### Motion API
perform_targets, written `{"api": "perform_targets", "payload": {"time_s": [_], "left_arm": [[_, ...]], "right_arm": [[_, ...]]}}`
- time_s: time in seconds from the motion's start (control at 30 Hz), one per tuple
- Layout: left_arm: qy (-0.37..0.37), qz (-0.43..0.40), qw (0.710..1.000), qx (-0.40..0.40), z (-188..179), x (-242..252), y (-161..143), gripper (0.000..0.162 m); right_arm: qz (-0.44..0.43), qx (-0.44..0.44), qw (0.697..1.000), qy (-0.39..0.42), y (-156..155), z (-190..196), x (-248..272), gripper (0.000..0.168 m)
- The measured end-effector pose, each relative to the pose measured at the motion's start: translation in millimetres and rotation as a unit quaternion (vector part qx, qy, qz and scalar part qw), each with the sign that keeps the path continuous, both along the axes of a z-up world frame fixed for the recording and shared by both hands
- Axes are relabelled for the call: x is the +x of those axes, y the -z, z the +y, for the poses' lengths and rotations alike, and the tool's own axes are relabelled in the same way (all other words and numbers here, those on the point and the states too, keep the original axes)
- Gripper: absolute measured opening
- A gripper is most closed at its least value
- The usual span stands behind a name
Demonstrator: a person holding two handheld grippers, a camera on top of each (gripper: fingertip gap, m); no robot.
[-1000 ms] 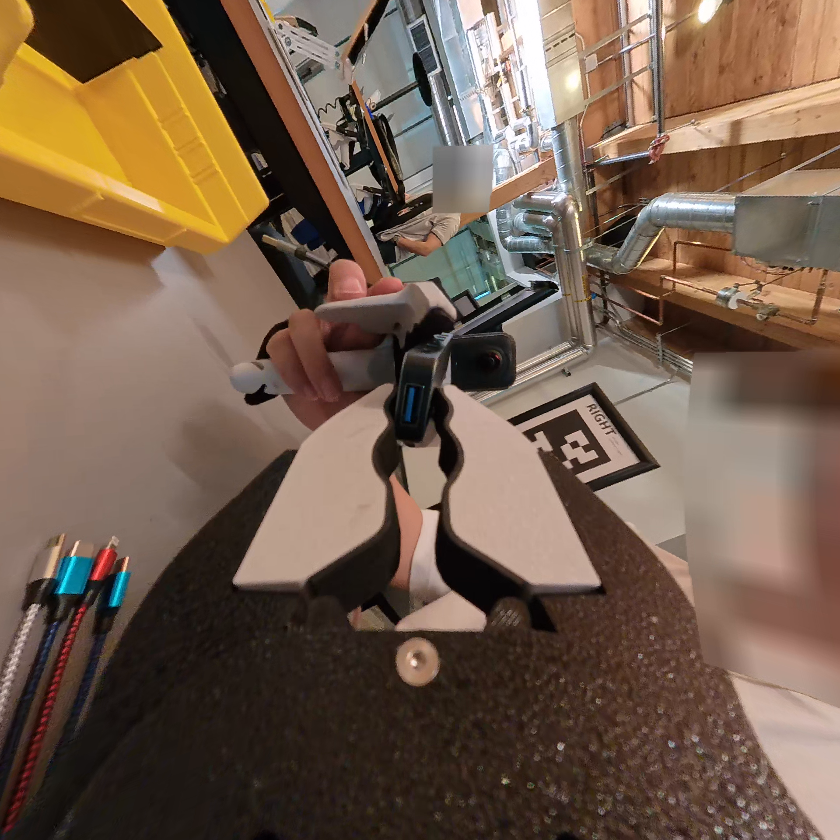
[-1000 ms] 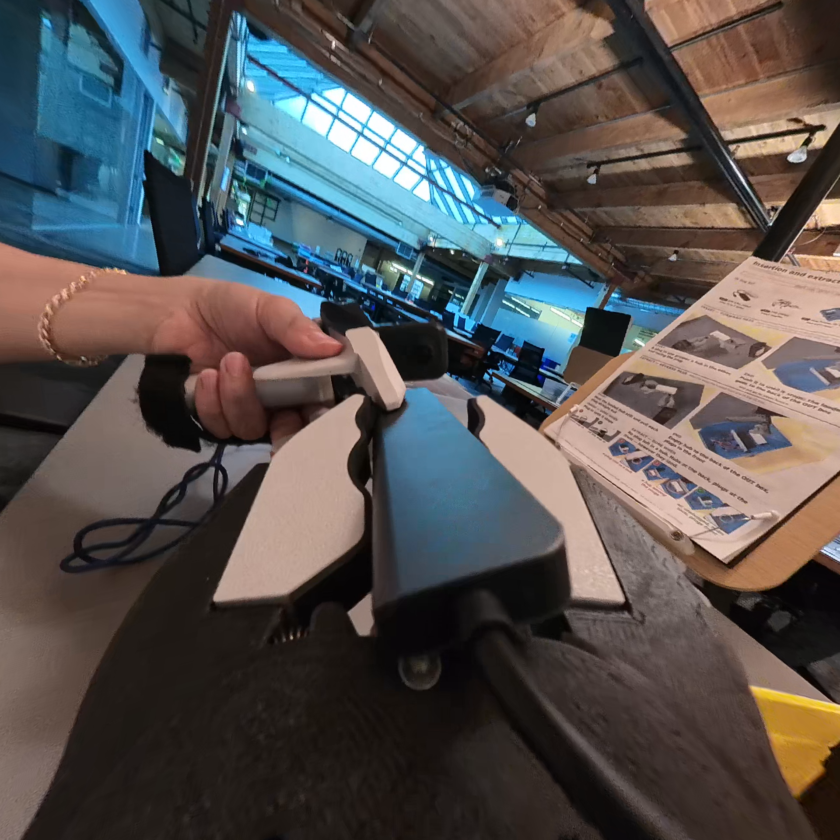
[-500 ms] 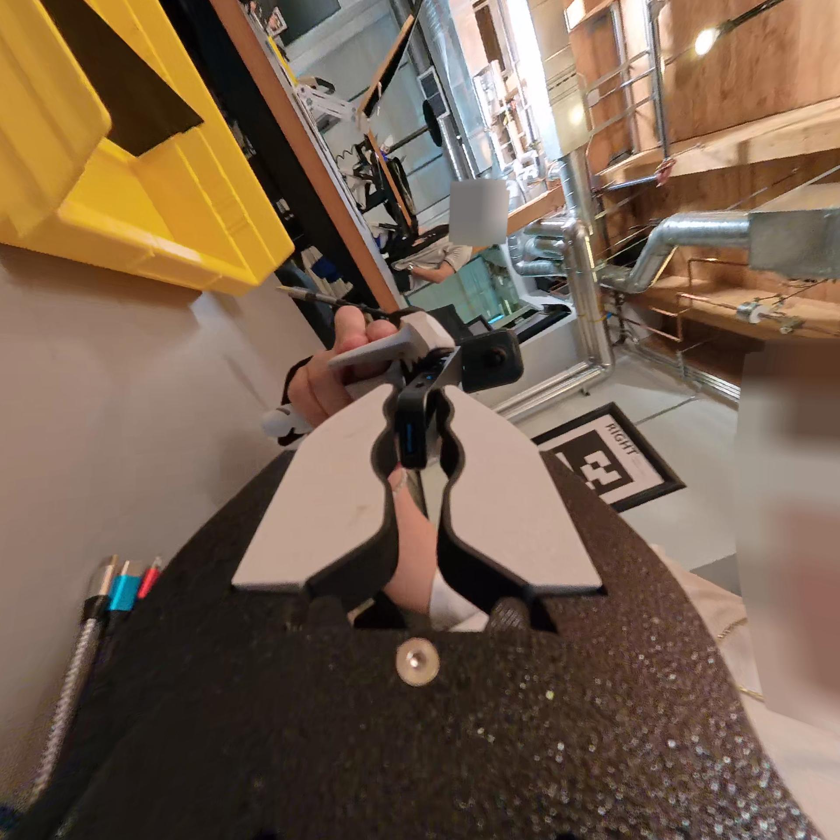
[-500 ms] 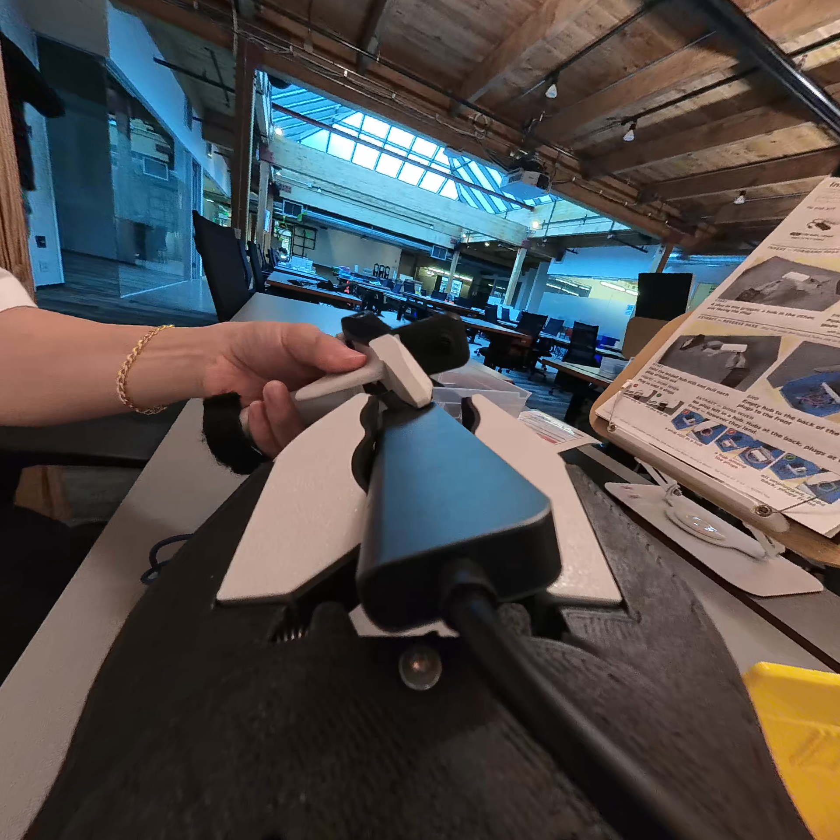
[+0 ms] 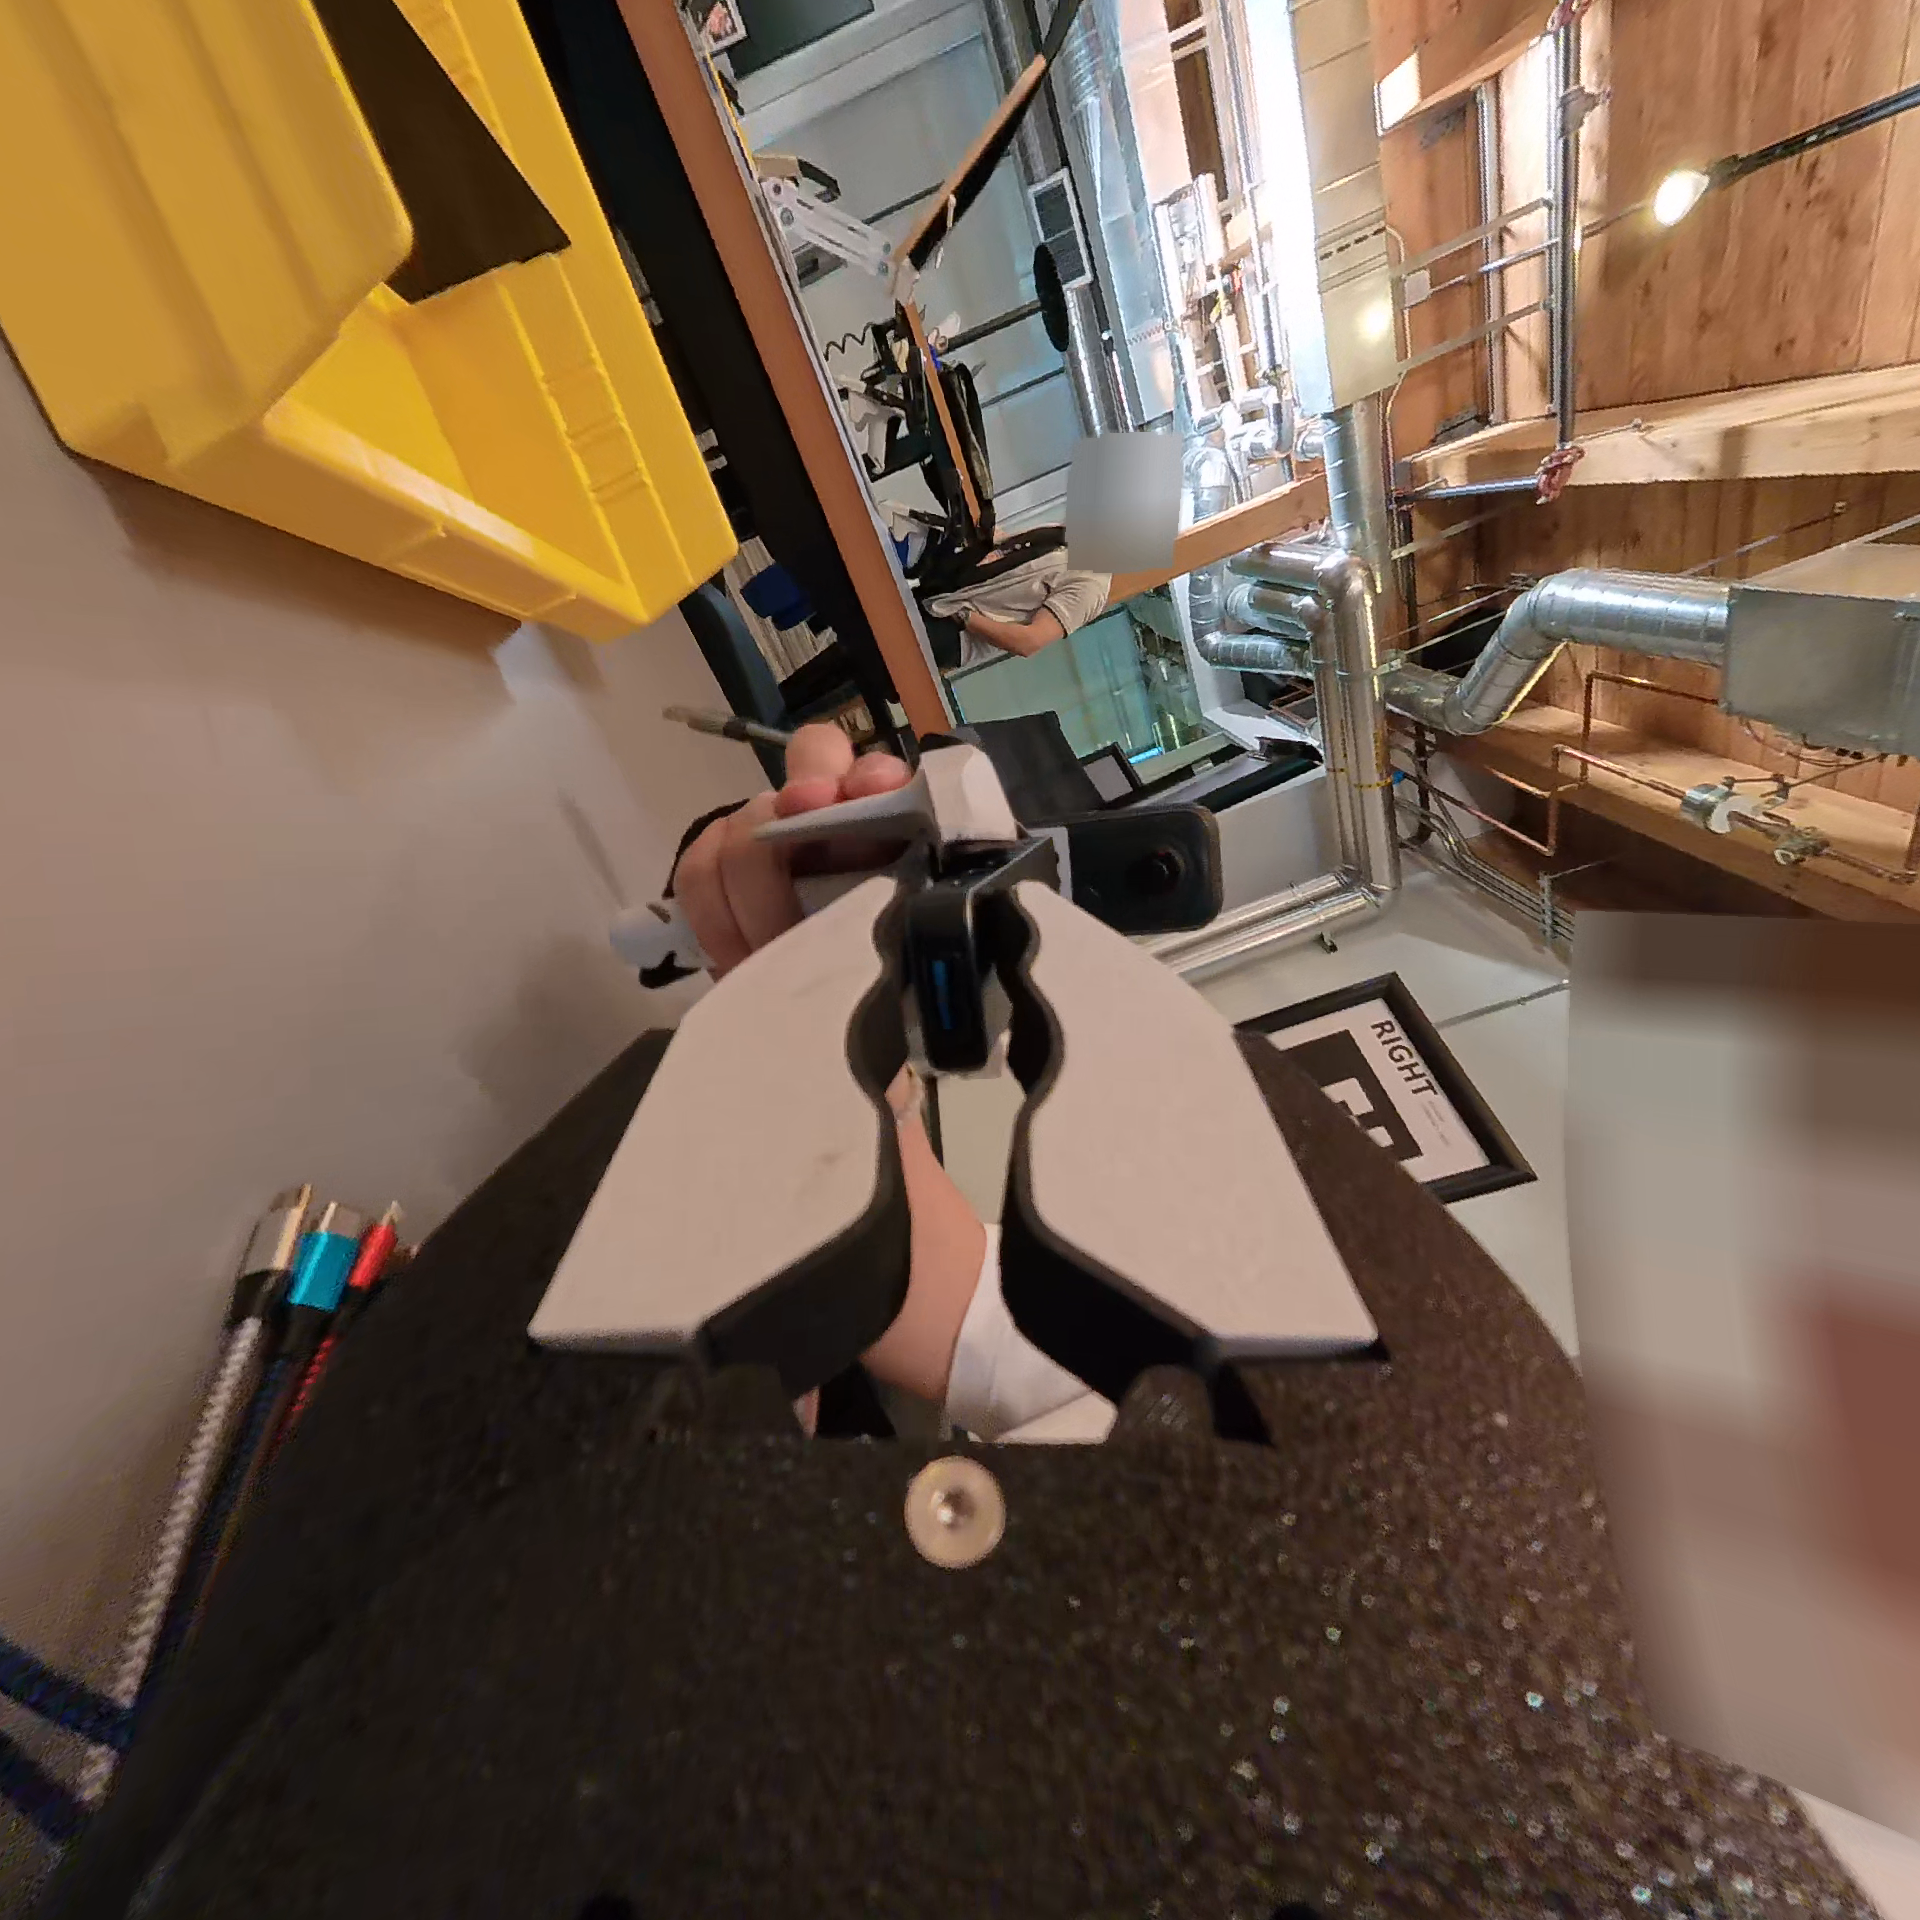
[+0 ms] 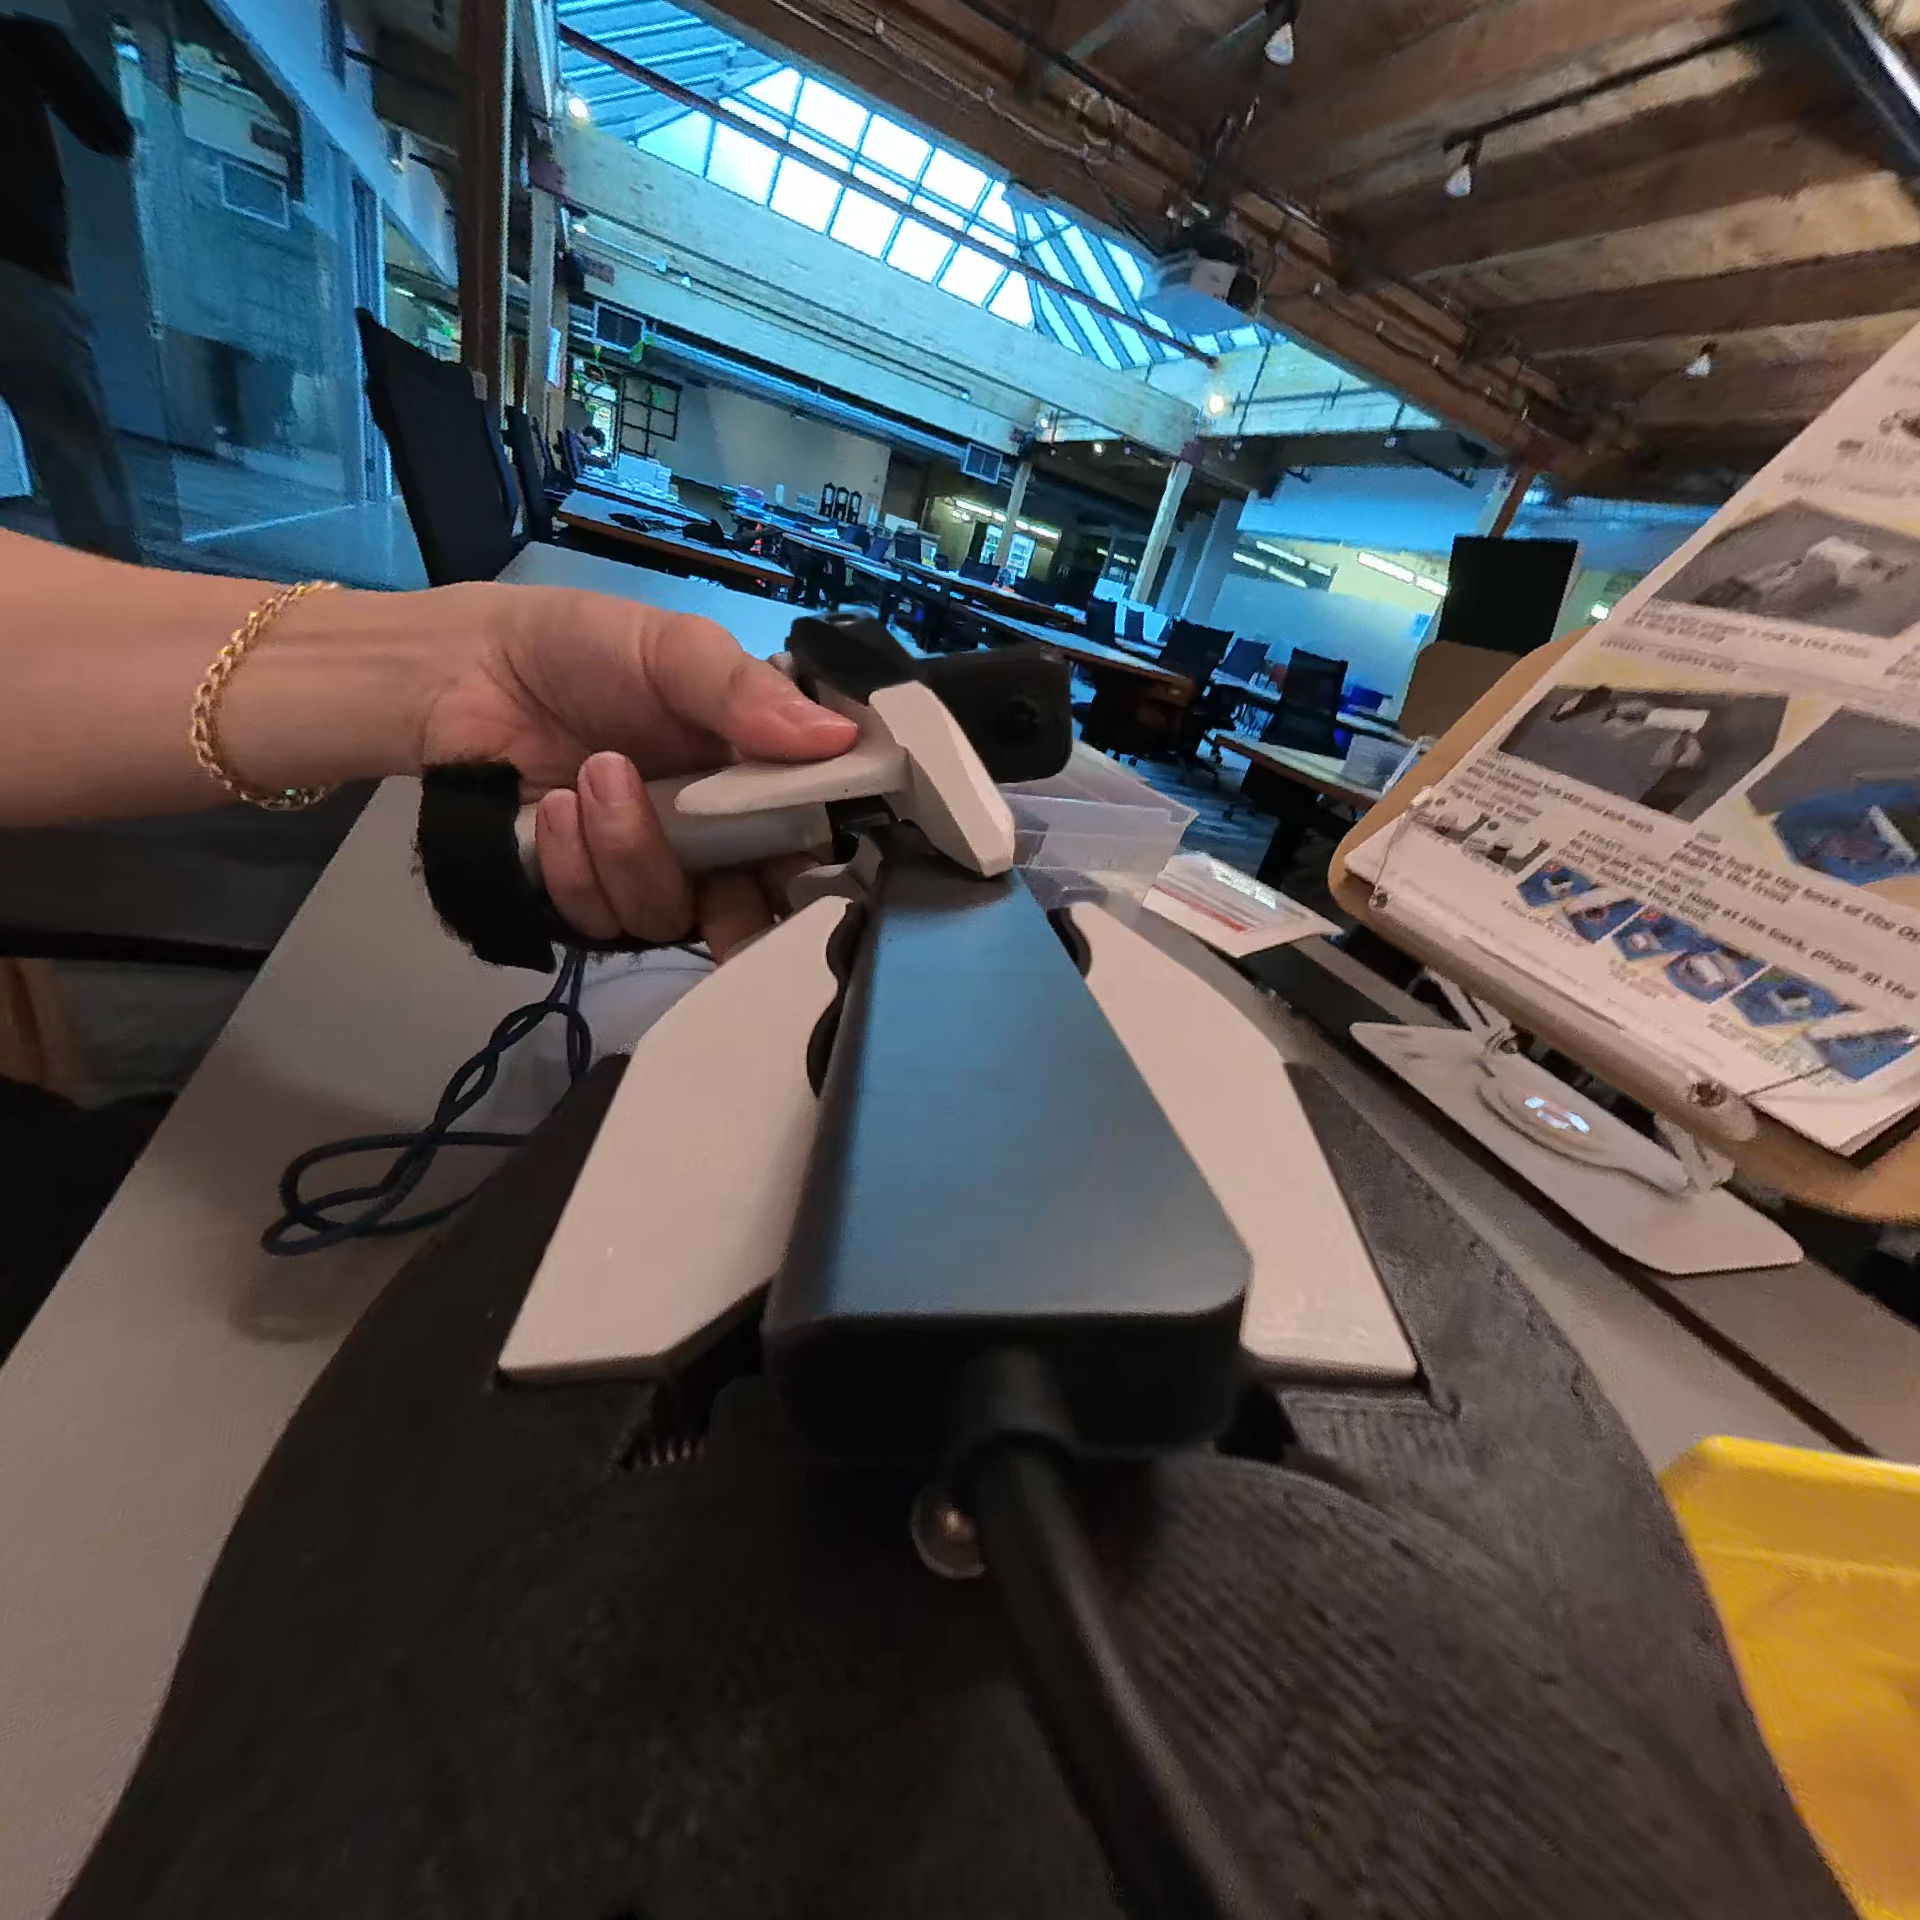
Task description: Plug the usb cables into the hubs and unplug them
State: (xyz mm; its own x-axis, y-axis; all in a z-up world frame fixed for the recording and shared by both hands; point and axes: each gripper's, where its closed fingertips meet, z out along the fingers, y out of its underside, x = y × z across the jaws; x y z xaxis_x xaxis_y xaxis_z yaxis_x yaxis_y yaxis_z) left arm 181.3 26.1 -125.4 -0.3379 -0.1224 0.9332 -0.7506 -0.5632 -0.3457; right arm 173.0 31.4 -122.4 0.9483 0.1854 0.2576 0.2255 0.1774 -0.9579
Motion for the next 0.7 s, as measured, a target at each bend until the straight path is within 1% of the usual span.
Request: {"api": "perform_targets", "payload": {"time_s": [0.2, 0.27, 0.37, 0.43, 0.57, 0.7], "left_arm": [[-0.022, -0.043, 0.998, 0.041, 2, 5, -2, 0.015], [-0.018, -0.052, 0.998, 0.039, 0, 5, -5, 0.015], [-0.019, -0.050, 0.998, 0.037, 0, 8, -7, 0.014], [-0.021, -0.042, 0.998, 0.047, 1, 10, -6, 0.015], [-0.017, -0.027, 0.998, 0.053, 1, 8, -5, 0.015], [-0.025, -0.052, 0.995, 0.076, 1, 10, -9, 0.017]], "right_arm": [[0.055, 0.005, 0.998, -0.013, -3, 0, 3, 0.035], [0.077, 0.010, 0.997, -0.026, -7, -2, 3, 0.034], [0.098, 0.046, 0.994, -0.026, -15, -3, 4, 0.036], [0.116, 0.057, 0.991, -0.027, -15, -3, 6, 0.036], [0.093, 0.044, 0.994, -0.021, -12, -1, 5, 0.035], [0.093, 0.043, 0.995, -0.018, -15, -2, 6, 0.035]]}}
